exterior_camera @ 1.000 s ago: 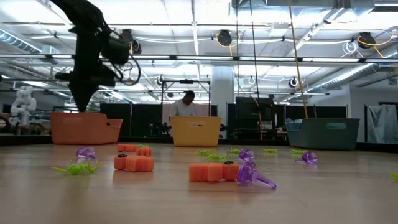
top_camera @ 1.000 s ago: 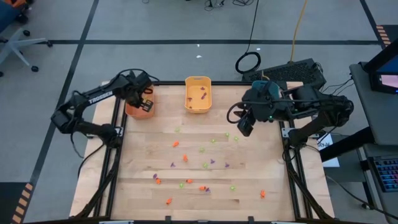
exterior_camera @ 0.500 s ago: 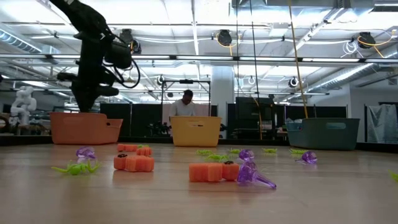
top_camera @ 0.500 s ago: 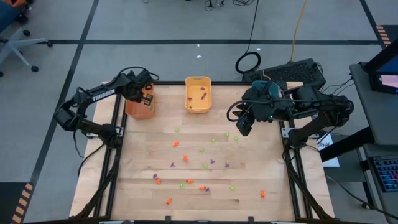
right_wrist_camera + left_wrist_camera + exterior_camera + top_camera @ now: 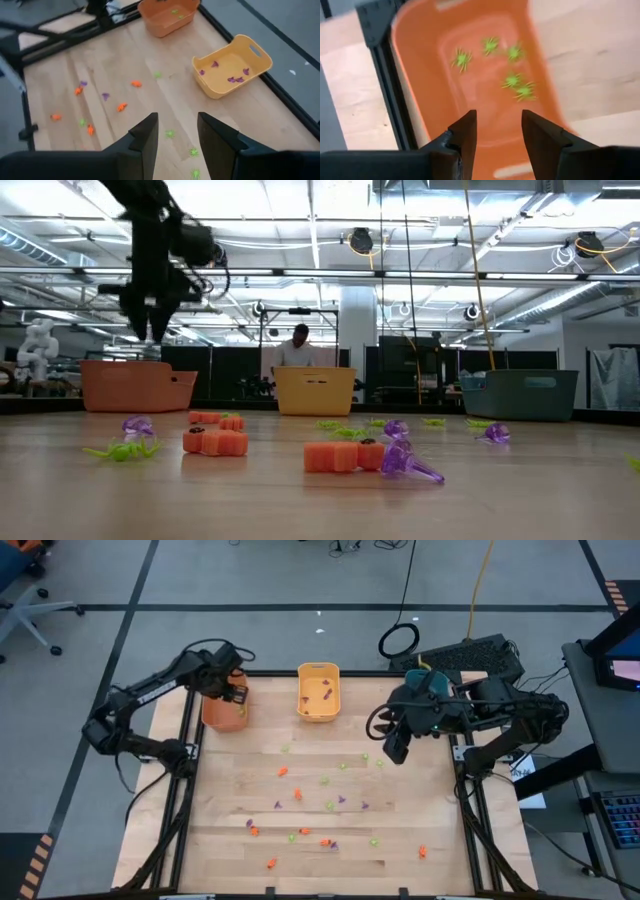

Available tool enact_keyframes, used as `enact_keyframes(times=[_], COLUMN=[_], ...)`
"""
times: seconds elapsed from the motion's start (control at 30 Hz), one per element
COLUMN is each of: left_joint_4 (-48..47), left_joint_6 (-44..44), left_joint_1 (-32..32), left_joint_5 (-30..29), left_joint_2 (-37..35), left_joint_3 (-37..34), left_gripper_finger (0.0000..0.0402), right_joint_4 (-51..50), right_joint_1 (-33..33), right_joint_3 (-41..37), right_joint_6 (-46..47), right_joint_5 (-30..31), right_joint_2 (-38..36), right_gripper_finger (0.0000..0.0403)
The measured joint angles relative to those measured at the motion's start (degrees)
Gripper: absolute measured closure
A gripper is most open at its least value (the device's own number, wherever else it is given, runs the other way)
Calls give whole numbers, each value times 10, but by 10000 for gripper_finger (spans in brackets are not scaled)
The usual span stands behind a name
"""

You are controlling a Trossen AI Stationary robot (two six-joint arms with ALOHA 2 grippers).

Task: Sort Halloween decoration
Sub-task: Put the purple witch hat toy into the yellow bin

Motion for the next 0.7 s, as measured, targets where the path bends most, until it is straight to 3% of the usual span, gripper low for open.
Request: enact_keyframes(times=[0.33, 0.57, 0.7], left_joint_4=[-17, 59, 136], left_joint_6=[-111, -197, -213], left_joint_1=[-92, -242, -336], left_joint_5=[17, 40, 10], left_joint_2=[-124, -185, -185], left_joint_3=[124, 131, 131], left_gripper_finger=[254, 254, 254], right_joint_4=[-28, -58, -66], right_joint_1=[-1, -1, -1], right_joint_3=[0, 0, 0], right_joint_6=[-126, -203, -236], right_joint_5=[-59, -126, -167], right_joint_2=[-11, -40, -61], right_gripper_finger=[277, 277, 277])
